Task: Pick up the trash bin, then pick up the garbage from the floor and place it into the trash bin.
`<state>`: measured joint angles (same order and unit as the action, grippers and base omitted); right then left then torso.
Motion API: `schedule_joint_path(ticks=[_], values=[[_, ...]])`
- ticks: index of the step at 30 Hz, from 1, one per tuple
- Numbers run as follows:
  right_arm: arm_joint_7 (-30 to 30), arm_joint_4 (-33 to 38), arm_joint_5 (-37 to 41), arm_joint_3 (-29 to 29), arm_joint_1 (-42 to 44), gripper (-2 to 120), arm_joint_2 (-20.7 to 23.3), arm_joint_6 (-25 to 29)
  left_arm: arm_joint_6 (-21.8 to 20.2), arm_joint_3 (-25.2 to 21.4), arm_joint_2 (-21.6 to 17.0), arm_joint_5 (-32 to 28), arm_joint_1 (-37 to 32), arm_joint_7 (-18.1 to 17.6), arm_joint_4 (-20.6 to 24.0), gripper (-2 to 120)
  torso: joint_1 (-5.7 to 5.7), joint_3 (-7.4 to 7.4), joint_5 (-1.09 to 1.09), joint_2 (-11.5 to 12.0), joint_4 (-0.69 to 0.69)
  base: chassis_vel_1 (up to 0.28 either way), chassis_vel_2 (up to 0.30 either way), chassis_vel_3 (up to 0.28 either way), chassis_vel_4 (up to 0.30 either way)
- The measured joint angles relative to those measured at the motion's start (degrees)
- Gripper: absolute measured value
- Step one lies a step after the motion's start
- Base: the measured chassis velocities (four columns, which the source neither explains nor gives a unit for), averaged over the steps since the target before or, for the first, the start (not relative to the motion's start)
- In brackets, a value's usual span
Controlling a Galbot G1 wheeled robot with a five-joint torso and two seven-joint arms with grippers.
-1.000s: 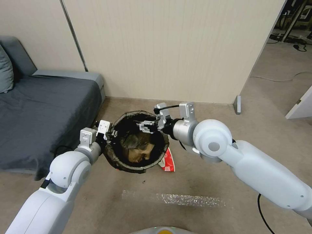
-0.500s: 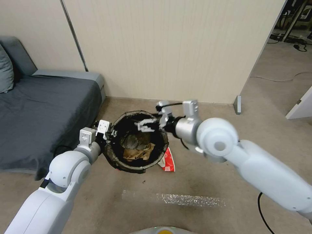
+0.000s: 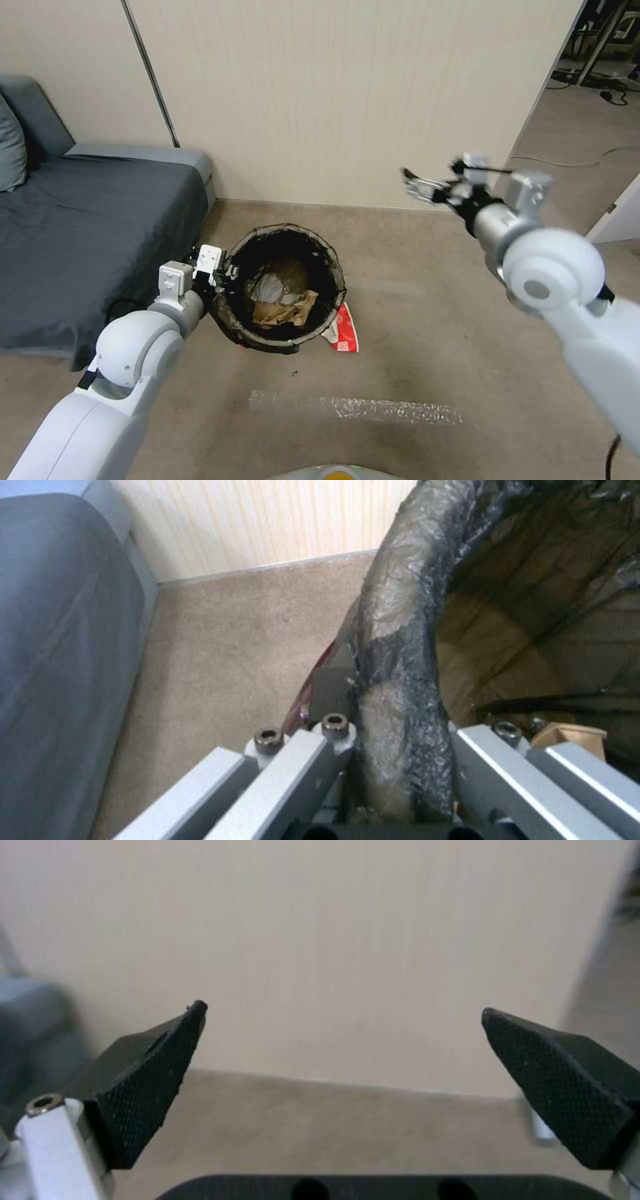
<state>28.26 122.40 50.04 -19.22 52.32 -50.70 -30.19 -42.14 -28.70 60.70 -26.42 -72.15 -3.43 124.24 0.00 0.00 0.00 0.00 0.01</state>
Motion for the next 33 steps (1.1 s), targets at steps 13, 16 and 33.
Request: schedule_joint_path(ticks=[13, 16, 33], values=[[-11.4, -2.2, -38.4, -10.2, 23.3, 100, -18.8, 20.9, 0.0, -1.0, 0.1, 0.0, -0.9, -0.1, 0.6, 1, 0.00, 0.00, -0.01, 0.0, -0.02, 0.000, 0.000, 0.000, 0.000], [-12.0, -3.2, -40.9, -10.2, 25.1, 100, -21.3, 21.8, 0.0, -1.0, 1.0, 0.2, -1.4, -0.2, 0.7, 1, 0.00, 0.00, -0.02, 0.0, -0.02, 0.000, 0.000, 0.000, 0.000], [-13.3, -18.5, -34.7, 0.9, 14.8, 100, -16.1, 16.8, 0.0, -0.7, 0.8, 0.3, -2.1, -0.3, 1.4, 1, 0.00, 0.00, -0.01, 0.0, -0.01, 0.000, 0.000, 0.000, 0.000]])
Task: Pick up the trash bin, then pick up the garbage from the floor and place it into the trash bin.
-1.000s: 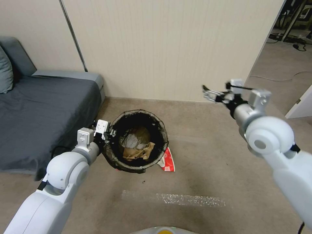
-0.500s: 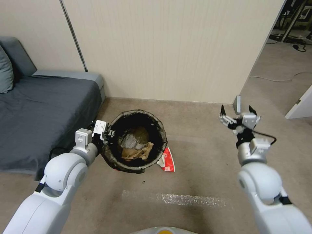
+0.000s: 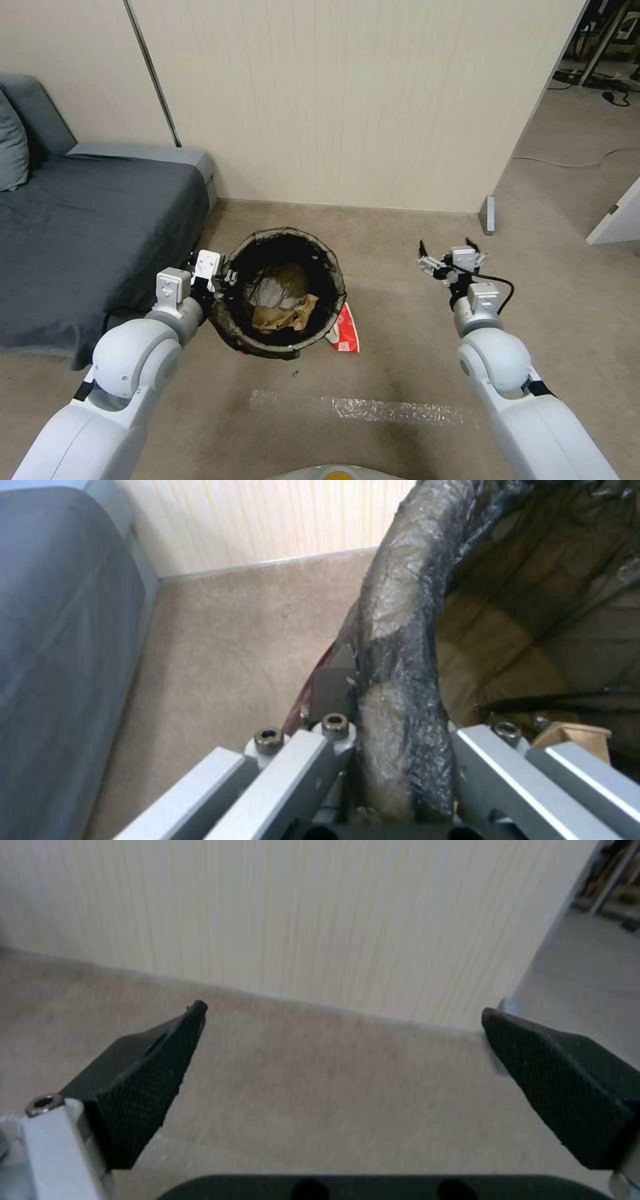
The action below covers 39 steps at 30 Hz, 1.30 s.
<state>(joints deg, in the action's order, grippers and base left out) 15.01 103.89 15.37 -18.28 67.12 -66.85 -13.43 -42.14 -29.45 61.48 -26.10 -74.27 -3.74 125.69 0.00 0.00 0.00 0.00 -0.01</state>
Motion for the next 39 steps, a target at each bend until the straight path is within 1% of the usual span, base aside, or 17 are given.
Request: schedule_joint_path(ticks=[1, 4, 5, 8, 9, 12, 13, 14, 16, 17, 19, 23, 30, 33, 39], values=[[0.0, 0.0, 0.0, 0.0, 0.0, 100, 0.0, 0.0, 0.0, 0.0, 0.0, 0.0, 0.0, 0.0, 0.0, 1, 0.00, 0.00, 0.00, 0.0, 0.00, 0.000, 0.000, 0.000, 0.000], [-0.2, -2.6, 3.0, 3.3, -2.0, 100, 1.2, -1.9, 0.0, 0.0, 0.0, 0.0, -0.1, 0.0, -0.3, 1, 0.00, 0.00, 0.00, 0.0, 0.01, 0.000, 0.000, 0.000, 0.000], [-0.2, -2.6, 3.0, 3.3, -2.0, 100, 1.2, -1.9, 0.0, 0.0, 0.0, 0.0, -0.1, 0.0, -0.3, 1, 0.00, 0.00, 0.00, 0.0, 0.01, 0.000, 0.000, 0.000, 0.000], [-0.2, -4.4, 10.0, 7.6, -4.5, 100, 2.9, -7.2, 0.0, 0.3, 0.0, 0.0, 0.4, 0.0, -0.7, 1, 0.00, 0.00, 0.00, 0.0, 0.00, 0.000, 0.000, 0.000, 0.000], [-0.2, -4.4, 10.0, 7.6, -4.5, 100, 2.9, -7.2, 0.0, 0.3, 0.0, 0.0, 0.4, 0.0, -0.7, 1, 0.00, 0.00, 0.00, 0.0, 0.00, 0.000, 0.000, 0.000, 0.000], [0.4, -7.1, 13.9, 12.3, -7.7, 100, 4.1, -10.5, 0.0, 0.3, 0.1, 0.1, 0.5, 0.0, -0.9, 1, 0.00, 0.00, 0.00, 0.0, 0.00, 0.000, 0.000, 0.000, 0.000], [0.5, -8.0, 14.6, 13.7, -8.6, 100, 4.1, -11.3, 0.0, 0.3, 0.1, 0.2, 0.5, 0.0, -1.0, 1, 0.00, 0.00, 0.00, 0.0, 0.01, 0.000, 0.000, 0.000, 0.000], [0.5, -8.0, 14.6, 13.7, -8.6, 100, 4.1, -11.3, 0.0, 0.3, 0.1, 0.2, 0.5, 0.0, -1.0, 1, 0.00, 0.00, 0.00, 0.0, 0.01, 0.000, 0.000, 0.000, 0.000], [1.5, -9.4, 17.4, 16.6, -10.5, 100, 3.7, -14.0, 0.0, 0.2, 0.1, 0.2, 0.4, 0.0, -1.0, 1, 0.00, 0.00, -0.01, 0.0, 0.01, 0.000, 0.000, 0.000, 0.000], [1.5, -9.4, 17.4, 16.6, -10.5, 100, 3.7, -14.0, 0.0, 0.2, 0.1, 0.2, 0.4, 0.0, -1.0, 1, 0.00, 0.00, -0.01, 0.0, 0.01, 0.000, 0.000, 0.000, 0.000], [2.5, -11.7, 19.4, 19.3, -12.0, 100, 2.3, -15.6, 0.0, 0.1, 0.2, 0.3, 0.3, 0.1, -1.0, 1, 0.00, 0.00, 0.00, 0.0, 0.01, 0.000, 0.000, 0.000, 0.000], [2.6, -14.5, 20.1, 21.3, -13.1, 100, 1.0, -15.9, 0.0, -0.1, 0.2, 0.3, 0.3, 0.1, -1.0, 1, 0.00, 0.00, 0.00, 0.0, 0.02, 0.000, 0.000, 0.000, 0.000], [2.3, -17.1, 20.8, 23.1, -13.8, 100, 0.6, -15.8, 0.0, -0.1, 0.2, 0.3, 0.5, 0.1, -1.4, 1, 0.00, 0.00, 0.00, 0.0, 0.00, 0.000, 0.000, 0.000, 0.000], [2.2, -19.2, 21.7, 25.5, -14.8, 100, -0.7, -15.6, 0.0, 0.3, 0.4, 0.4, 1.0, 0.1, -2.0, 1, 0.00, 0.00, 0.00, 0.0, 0.00, 0.000, 0.000, 0.000, 0.000], [2.5, -22.0, 22.0, 28.1, -16.7, 100, -2.7, -15.5, 0.0, 0.4, 0.5, 0.5, 1.0, 0.2, -2.3, 1, 0.00, 0.00, 0.00, 0.0, 0.01, 0.000, 0.000, 0.000, 0.000]])
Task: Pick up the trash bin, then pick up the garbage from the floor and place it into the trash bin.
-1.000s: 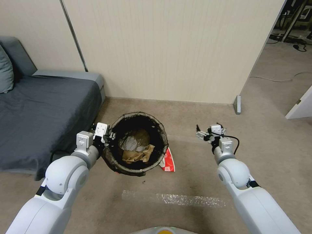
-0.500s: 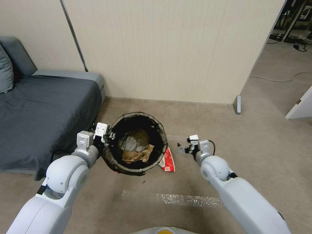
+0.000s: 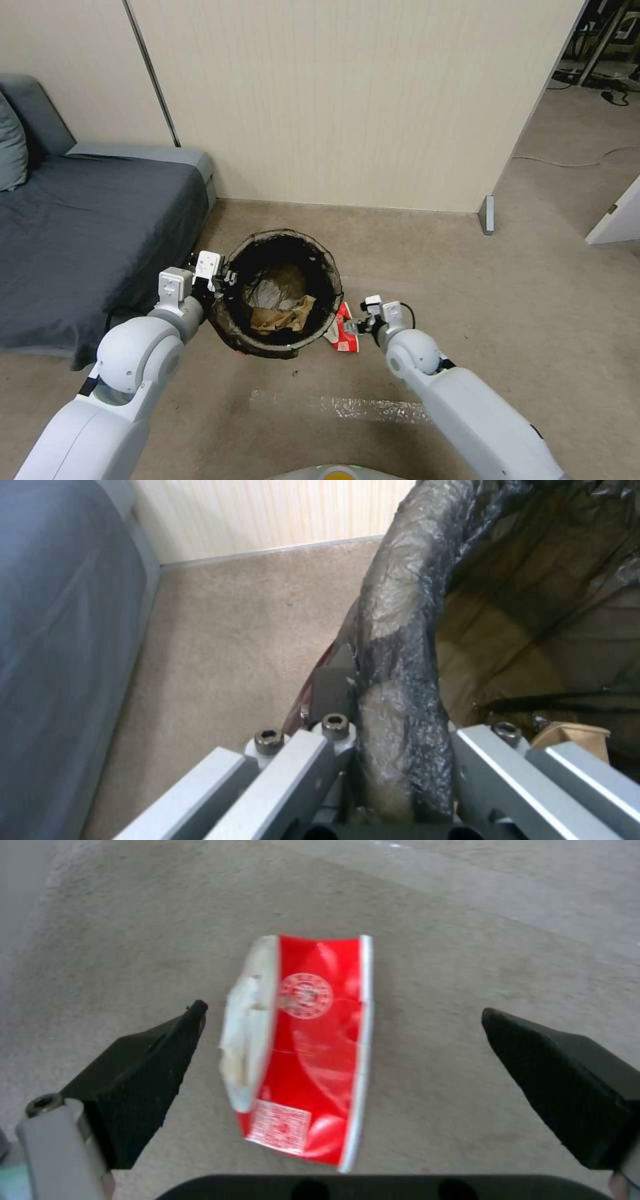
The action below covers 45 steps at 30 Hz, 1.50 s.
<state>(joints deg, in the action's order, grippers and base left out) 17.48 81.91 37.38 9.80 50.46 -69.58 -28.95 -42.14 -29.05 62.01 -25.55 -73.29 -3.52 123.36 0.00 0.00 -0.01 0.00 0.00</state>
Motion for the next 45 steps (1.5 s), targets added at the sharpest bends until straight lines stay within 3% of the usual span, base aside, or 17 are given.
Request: schedule_joint_path(ticks=[8, 25, 45], values=[[-0.5, -5.7, 0.1, 3.2, -4.7, 100, -3.3, 0.4, 0.0, 0.1, 0.3, 0.2, -0.1, 0.1, -0.3, 1, 0.00, 0.00, 0.00, 0.0, 0.00, 0.000, 0.000, 0.000, 0.000], [-3.6, -19.4, 0.1, 3.3, -11.1, 100, -7.7, 1.3, 0.0, 0.4, 0.8, 0.4, 0.1, 0.1, -0.5, 1, 0.00, 0.00, 0.01, 0.0, 0.00, 0.000, 0.000, 0.000, 0.000], [-4.0, -23.0, -3.1, 6.5, -8.9, 100, -10.0, 2.4, 0.0, 0.8, 0.5, 0.4, 0.7, 0.2, -1.1, 1, 0.00, 0.00, 0.00, 0.0, 0.00, 0.000, 0.000, 0.000, 0.000]])
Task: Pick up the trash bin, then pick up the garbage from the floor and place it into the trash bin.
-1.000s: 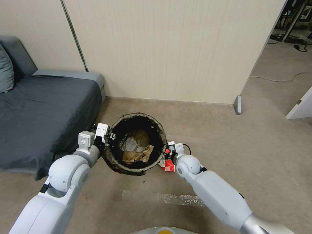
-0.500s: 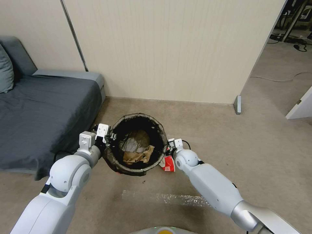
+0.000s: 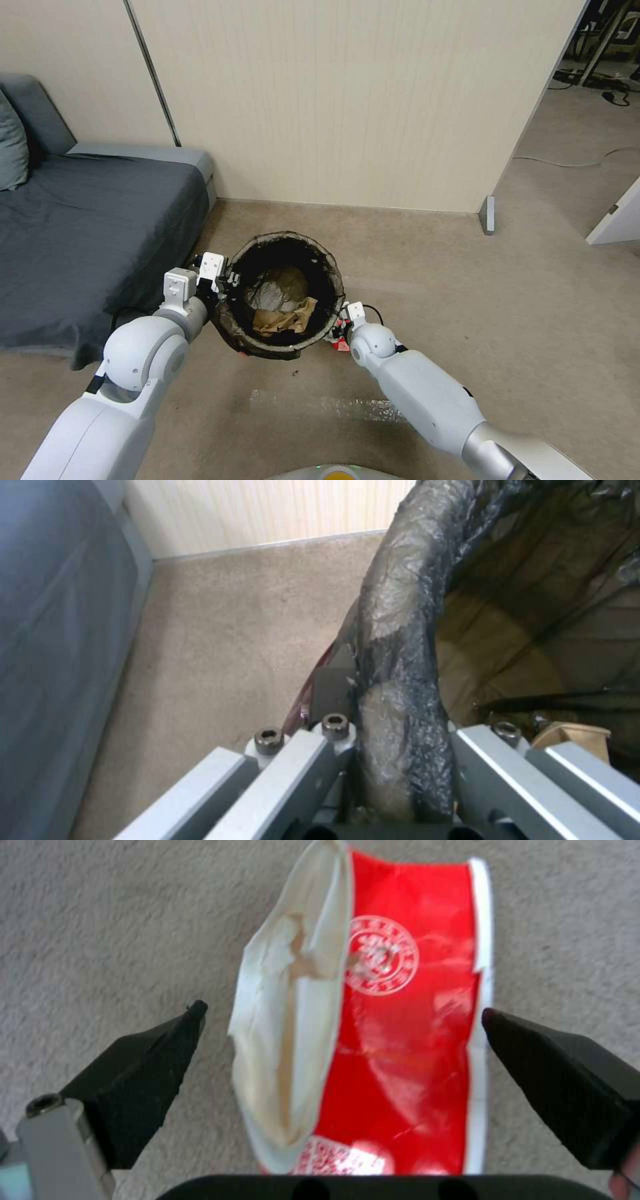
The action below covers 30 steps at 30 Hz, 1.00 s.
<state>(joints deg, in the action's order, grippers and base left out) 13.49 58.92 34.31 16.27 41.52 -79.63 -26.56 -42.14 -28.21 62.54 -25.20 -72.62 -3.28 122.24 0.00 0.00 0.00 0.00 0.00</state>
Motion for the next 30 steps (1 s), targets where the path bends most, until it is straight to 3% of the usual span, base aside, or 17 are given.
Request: schedule_joint_path(ticks=[4, 8, 11, 30], values=[[-0.1, -0.3, -0.1, 0.4, 0.2, 95, 0.0, 0.2, 0.0, 0.0, 0.1, 0.0, 0.0, 0.0, -0.1, 1, 0.00, 0.00, 0.00, 0.0, 0.00, 0.000, 0.000, 0.000, 0.000], [-0.4, -0.8, -0.1, 0.3, 0.1, 82, 0.1, 0.4, 0.0, 0.0, 0.2, 0.1, 0.0, 0.1, -0.2, 1, 0.00, 0.00, 0.00, 0.0, 0.00, 0.000, 0.000, 0.000, 0.000], [-1.3, -1.1, -0.3, -0.2, -0.2, 67, 0.4, 0.5, 0.0, -0.1, 0.2, 0.1, 0.0, 0.1, -0.2, 1, 0.00, 0.00, 0.00, 0.0, 0.00, 0.000, 0.000, 0.000, 0.000], [-2.7, -2.0, -1.1, -1.0, -0.3, 1, 0.3, 0.6, 0.0, 0.0, 0.2, 0.0, 0.5, 0.3, -0.9, 1, 0.00, 0.00, 0.00, 0.0, 0.00, 0.000, 0.000, 0.000, 0.000]])
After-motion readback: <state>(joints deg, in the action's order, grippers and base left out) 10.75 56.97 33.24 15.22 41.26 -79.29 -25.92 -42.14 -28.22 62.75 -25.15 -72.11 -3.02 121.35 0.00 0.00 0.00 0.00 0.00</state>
